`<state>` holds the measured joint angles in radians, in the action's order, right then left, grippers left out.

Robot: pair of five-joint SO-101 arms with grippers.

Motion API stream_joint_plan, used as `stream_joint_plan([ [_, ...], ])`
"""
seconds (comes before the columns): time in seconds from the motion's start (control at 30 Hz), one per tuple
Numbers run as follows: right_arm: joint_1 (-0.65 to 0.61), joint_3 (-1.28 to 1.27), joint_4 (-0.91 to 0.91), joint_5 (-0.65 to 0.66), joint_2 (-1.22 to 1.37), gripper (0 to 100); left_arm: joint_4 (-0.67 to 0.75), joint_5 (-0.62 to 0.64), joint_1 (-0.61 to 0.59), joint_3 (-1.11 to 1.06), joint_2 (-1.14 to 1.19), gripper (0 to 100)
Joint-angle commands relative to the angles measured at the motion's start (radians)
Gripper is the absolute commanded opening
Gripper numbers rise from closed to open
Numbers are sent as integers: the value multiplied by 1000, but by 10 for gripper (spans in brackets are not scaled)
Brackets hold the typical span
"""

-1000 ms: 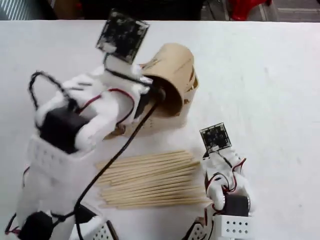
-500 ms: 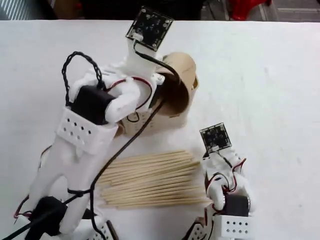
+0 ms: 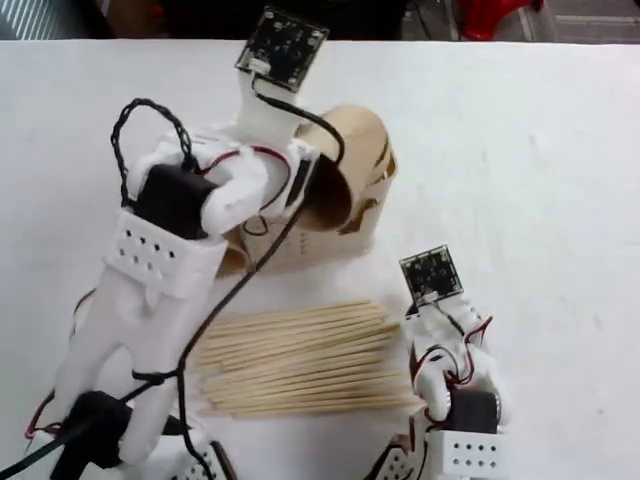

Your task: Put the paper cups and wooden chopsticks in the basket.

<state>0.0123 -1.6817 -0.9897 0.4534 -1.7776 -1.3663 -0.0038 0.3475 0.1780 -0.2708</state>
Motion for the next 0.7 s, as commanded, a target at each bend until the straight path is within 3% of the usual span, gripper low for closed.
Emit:
stream_joint_plan([
  [0.0,2,-9,18,8,-1,17,41,8,-24,15,-2,138],
  [0.27,2,-9,18,8,-1,17,121,-92,7,87,-2,138],
  [0.67,1,-9,18,8,-1,17,247,-91,1,100,84,139],
])
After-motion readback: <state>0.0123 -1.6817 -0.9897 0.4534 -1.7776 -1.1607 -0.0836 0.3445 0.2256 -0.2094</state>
